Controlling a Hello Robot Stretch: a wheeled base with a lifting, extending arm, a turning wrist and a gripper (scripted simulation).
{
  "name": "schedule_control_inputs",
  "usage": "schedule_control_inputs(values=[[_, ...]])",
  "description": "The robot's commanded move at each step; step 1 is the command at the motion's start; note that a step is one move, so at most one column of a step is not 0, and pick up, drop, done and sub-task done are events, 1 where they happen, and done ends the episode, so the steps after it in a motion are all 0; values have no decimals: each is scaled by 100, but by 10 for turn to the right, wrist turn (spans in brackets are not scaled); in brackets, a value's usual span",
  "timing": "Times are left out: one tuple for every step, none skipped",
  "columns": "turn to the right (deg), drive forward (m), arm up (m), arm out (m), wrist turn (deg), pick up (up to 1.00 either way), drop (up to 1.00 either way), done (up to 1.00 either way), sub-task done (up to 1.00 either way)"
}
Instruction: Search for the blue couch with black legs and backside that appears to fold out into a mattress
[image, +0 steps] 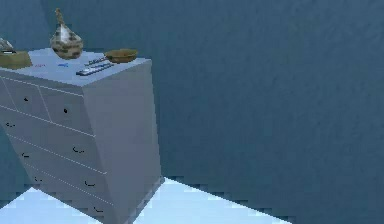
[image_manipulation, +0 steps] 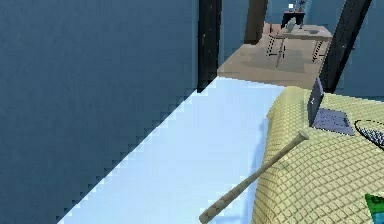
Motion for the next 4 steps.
schedule_control_inputs(values=[[0, 5, 0, 0, 0, 0, 0, 0, 0], [450, 0, 0, 0, 0, 0, 0, 0, 0], [300, 0, 0, 0, 0, 0, 0, 0, 0], [0, 100, 0, 0, 0, 0, 0, 0, 0]])
